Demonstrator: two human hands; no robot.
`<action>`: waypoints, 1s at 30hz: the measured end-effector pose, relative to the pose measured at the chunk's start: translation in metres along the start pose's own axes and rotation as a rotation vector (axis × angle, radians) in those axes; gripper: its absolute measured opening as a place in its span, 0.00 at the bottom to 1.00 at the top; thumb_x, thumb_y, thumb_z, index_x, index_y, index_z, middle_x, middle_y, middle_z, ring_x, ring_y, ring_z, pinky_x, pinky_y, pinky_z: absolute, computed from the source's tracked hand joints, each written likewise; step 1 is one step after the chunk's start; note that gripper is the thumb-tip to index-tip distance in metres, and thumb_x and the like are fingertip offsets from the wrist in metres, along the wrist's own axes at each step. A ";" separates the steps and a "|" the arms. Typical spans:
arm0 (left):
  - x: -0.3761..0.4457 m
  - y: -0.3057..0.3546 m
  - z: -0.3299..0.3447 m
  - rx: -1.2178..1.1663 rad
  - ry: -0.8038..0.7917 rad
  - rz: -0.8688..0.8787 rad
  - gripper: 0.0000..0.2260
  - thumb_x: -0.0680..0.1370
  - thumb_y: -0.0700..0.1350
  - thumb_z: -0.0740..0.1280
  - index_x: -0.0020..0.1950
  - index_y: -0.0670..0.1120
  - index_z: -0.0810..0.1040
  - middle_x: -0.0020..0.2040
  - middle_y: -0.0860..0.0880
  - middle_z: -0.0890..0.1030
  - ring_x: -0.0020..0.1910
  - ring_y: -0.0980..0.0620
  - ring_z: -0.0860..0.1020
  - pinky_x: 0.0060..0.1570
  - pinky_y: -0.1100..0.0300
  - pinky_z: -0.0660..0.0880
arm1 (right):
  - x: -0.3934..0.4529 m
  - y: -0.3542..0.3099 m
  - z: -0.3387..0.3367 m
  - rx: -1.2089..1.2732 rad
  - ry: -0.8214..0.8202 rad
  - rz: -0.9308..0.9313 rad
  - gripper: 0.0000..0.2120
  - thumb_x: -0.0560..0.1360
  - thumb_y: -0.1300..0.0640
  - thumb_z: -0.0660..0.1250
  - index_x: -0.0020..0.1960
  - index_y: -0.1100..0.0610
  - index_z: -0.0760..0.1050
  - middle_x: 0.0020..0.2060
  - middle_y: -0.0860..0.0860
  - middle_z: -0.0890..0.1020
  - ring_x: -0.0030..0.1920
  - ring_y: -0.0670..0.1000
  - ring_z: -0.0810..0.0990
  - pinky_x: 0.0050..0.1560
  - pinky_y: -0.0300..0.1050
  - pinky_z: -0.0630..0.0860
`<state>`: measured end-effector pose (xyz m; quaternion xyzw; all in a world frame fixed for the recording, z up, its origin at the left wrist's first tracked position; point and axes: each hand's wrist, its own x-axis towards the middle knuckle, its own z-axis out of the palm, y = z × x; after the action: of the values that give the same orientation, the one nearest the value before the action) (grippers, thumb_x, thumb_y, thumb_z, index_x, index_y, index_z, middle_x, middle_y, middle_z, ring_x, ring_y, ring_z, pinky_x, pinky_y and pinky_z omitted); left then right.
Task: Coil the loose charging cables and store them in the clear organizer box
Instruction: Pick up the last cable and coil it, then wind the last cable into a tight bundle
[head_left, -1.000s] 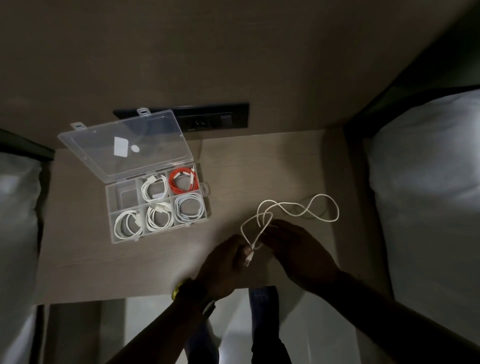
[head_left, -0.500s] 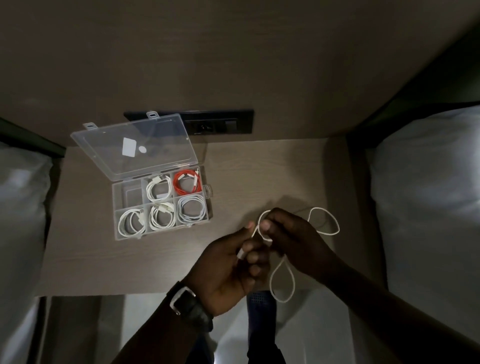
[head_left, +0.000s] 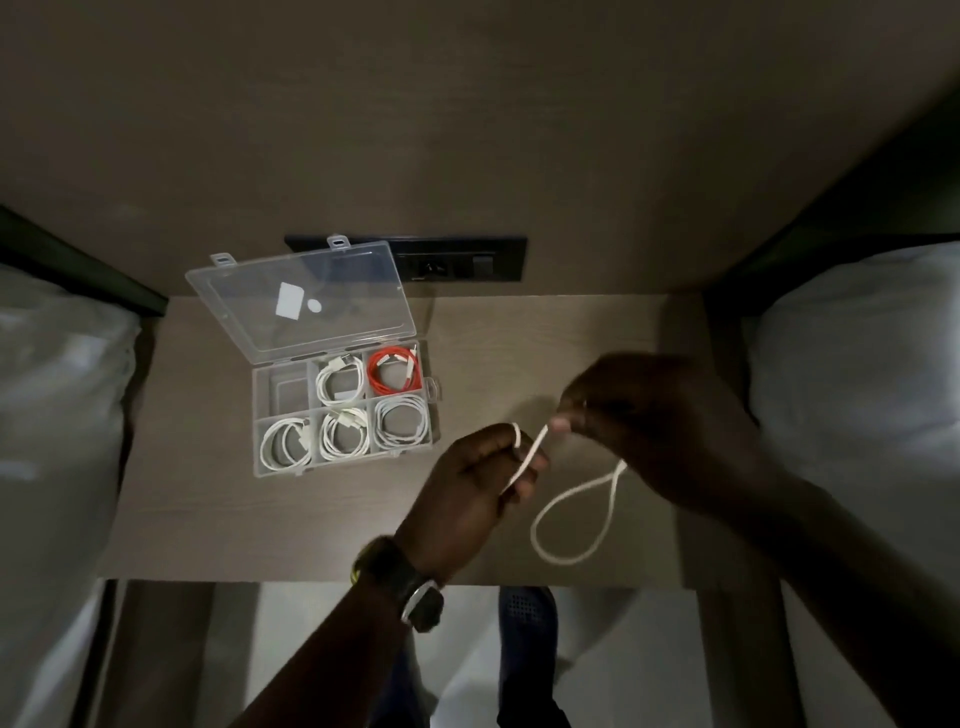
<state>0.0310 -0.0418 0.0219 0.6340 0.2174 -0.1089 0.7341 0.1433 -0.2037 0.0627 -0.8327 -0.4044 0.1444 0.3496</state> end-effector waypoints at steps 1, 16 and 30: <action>-0.004 0.004 0.001 -0.190 -0.051 -0.086 0.11 0.73 0.43 0.60 0.40 0.39 0.79 0.27 0.51 0.72 0.24 0.54 0.66 0.26 0.61 0.61 | 0.010 0.003 -0.003 -0.008 0.057 0.005 0.11 0.75 0.42 0.68 0.44 0.48 0.82 0.37 0.43 0.82 0.37 0.43 0.80 0.37 0.41 0.76; 0.012 0.008 -0.033 0.067 0.287 0.293 0.09 0.82 0.32 0.57 0.45 0.36 0.75 0.41 0.40 0.78 0.41 0.46 0.77 0.47 0.46 0.76 | -0.037 -0.048 0.042 -0.056 -0.413 0.031 0.17 0.78 0.40 0.47 0.56 0.44 0.70 0.43 0.44 0.82 0.42 0.46 0.80 0.41 0.43 0.74; -0.004 0.034 -0.051 -1.091 0.199 0.104 0.09 0.80 0.38 0.55 0.49 0.45 0.74 0.39 0.50 0.74 0.33 0.56 0.73 0.36 0.66 0.72 | -0.035 -0.026 0.089 0.207 -0.365 0.348 0.04 0.81 0.54 0.62 0.49 0.52 0.74 0.39 0.52 0.83 0.40 0.53 0.82 0.46 0.55 0.79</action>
<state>0.0331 0.0134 0.0487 0.1790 0.2788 0.1161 0.9363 0.0600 -0.1780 0.0152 -0.8096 -0.2948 0.3906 0.3241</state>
